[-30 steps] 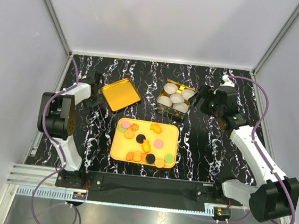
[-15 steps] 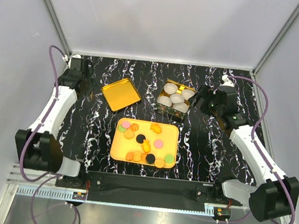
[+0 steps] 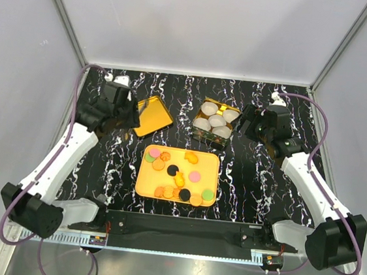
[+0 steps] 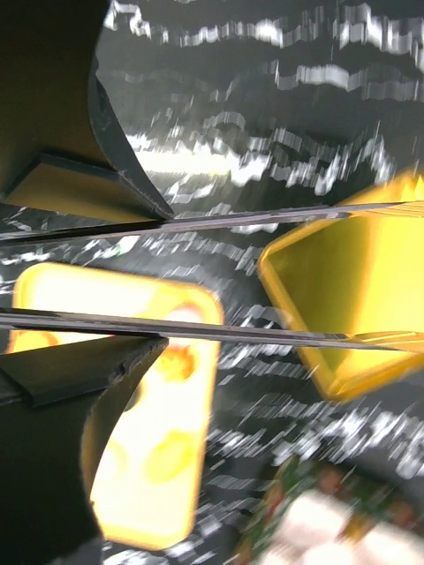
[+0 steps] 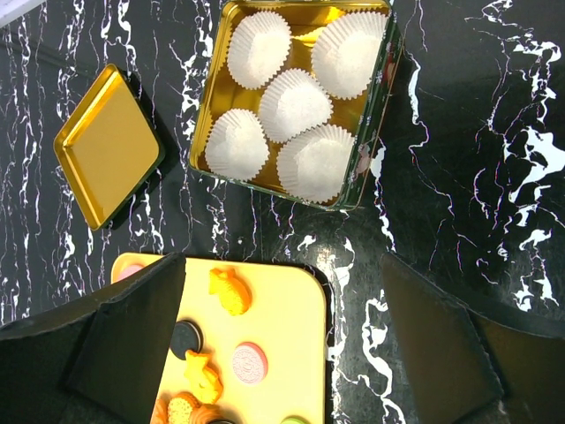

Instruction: Pack the cookies

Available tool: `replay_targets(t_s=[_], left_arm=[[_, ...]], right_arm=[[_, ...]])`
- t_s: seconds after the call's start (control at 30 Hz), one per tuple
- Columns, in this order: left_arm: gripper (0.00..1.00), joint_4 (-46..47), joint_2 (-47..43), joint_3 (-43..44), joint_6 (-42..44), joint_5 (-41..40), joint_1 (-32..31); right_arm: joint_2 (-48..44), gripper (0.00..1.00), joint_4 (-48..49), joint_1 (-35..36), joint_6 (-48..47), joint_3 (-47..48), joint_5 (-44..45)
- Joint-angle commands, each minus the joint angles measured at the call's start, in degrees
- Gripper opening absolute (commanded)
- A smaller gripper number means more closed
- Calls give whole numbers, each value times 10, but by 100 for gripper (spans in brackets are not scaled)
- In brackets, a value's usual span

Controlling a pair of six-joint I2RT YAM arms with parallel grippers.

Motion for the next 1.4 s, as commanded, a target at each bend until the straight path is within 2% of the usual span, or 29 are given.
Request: replay_targets(t_s=[0.0, 0.3, 0.47, 0.67, 1.37], left_arm=[[54, -24, -30, 14, 8, 27, -53], [54, -45, -56, -22, -30, 40, -200], [54, -38, -27, -36, -51, 36, -288], [54, -23, 3, -37, -68, 34, -347], [54, -71, -40, -92, -98, 45, -407]], right_arm=[[6, 100, 2, 3, -11, 22, -1], [17, 100, 3, 3, -14, 23, 8], [27, 100, 2, 3, -15, 29, 9], [29, 100, -2, 3, -17, 31, 20], [29, 100, 0, 3, -15, 19, 18]])
